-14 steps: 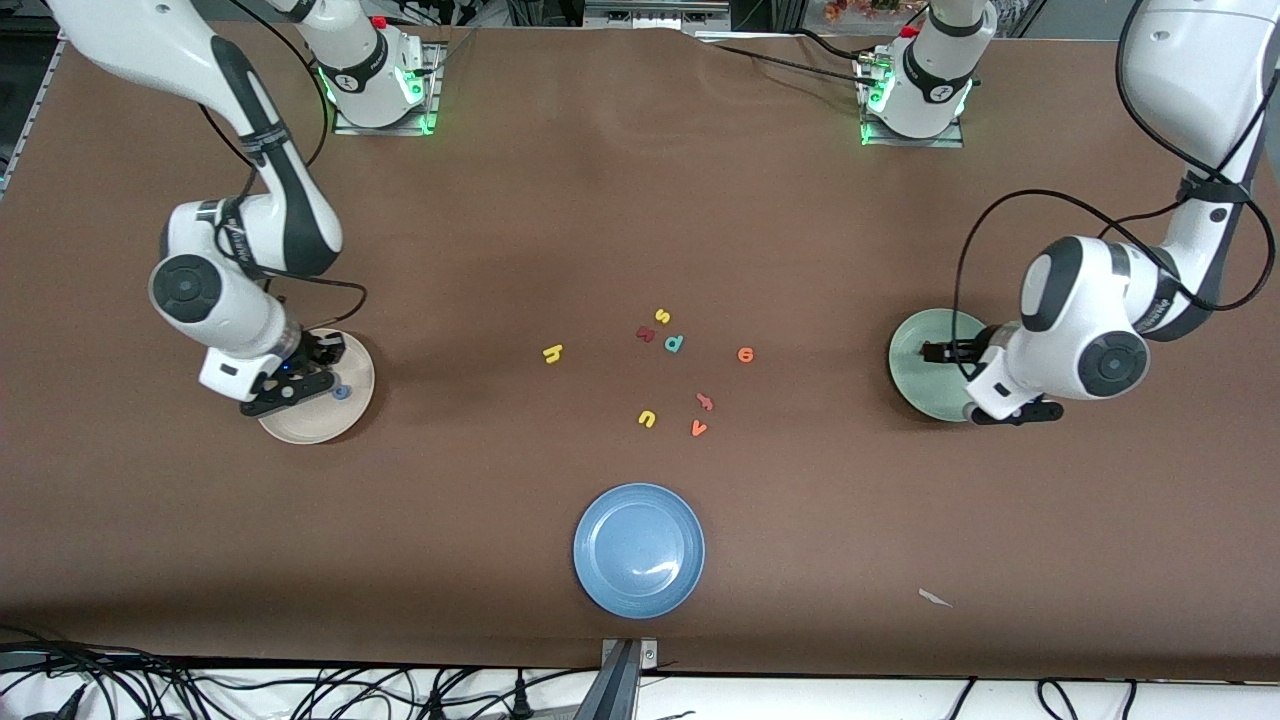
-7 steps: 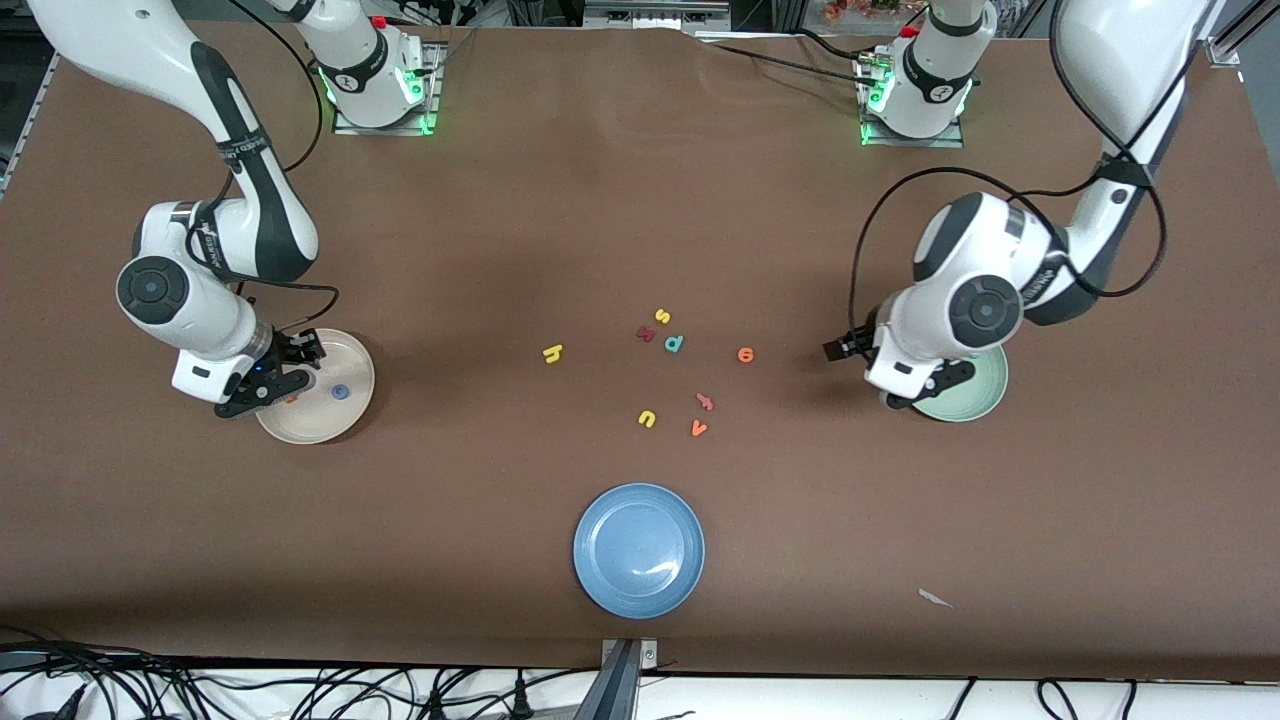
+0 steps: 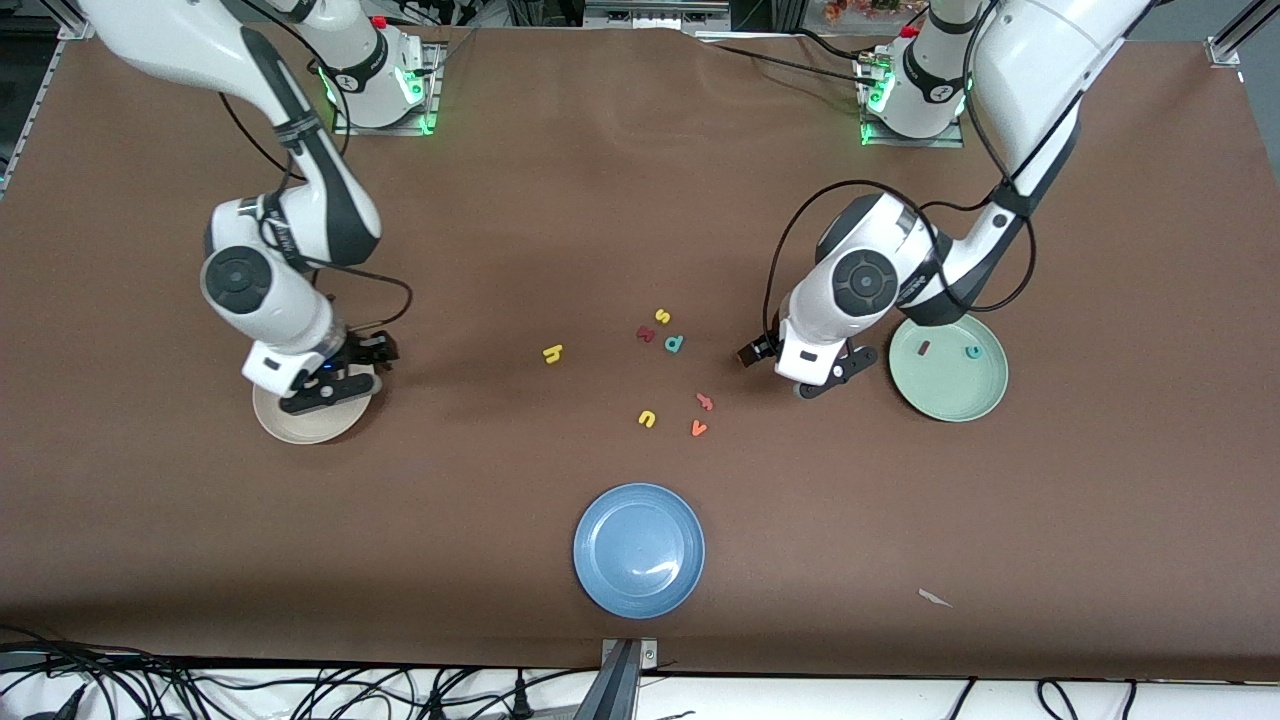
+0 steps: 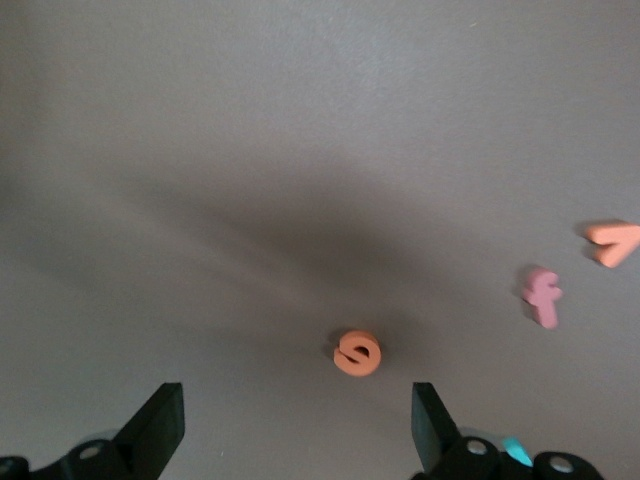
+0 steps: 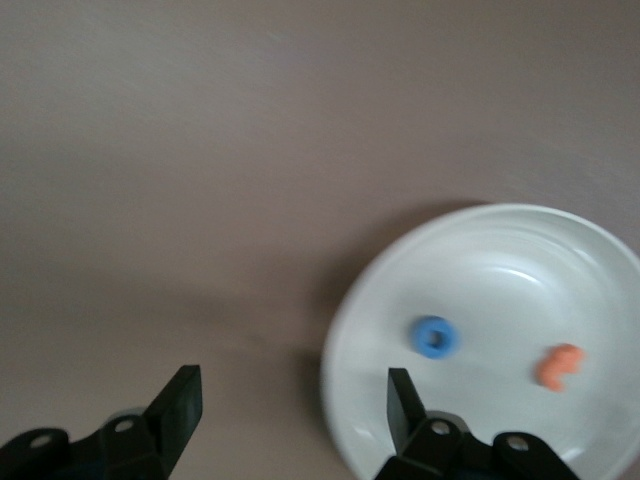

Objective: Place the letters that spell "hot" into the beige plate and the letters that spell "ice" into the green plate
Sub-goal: 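Drop the teal c in the green plate while the right gripper releases, then grasp the orange e and yellow h with the left and right grippers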

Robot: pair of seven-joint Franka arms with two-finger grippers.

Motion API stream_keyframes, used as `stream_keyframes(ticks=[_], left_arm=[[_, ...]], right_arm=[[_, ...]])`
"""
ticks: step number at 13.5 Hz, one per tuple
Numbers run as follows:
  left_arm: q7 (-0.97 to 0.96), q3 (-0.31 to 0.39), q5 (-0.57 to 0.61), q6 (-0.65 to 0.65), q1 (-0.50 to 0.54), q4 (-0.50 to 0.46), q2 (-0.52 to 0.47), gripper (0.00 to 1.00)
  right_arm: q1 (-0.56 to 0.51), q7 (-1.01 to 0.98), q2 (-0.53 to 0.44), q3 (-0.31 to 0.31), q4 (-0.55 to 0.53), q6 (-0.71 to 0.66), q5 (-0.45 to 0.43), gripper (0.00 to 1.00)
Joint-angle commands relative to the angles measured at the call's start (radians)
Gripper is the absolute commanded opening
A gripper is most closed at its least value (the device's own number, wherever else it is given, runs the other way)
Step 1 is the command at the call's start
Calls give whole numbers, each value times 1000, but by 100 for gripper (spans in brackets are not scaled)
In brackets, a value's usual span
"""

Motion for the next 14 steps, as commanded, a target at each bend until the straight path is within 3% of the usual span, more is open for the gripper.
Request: stream_keyframes(ticks=[1, 6, 8, 12, 14], left_arm=[[-71, 7, 52, 49, -18, 18, 54, 98], [-220, 15, 75, 110, -41, 13, 85, 95], [-333, 38, 153, 138, -69, 6, 88, 94], [-398, 40, 170, 161, -89, -2, 102, 93], [-426, 43, 170, 163, -95, 0, 102, 90]], right_arm=[[101, 162, 47, -4, 69, -2, 39, 83], [282, 544, 125, -6, 159, -1, 45, 83], [329, 661, 154, -6, 188, 1, 33, 83], [361, 743, 196, -4, 195, 35, 17, 86], [362, 744, 213, 3, 195, 64, -57, 89]])
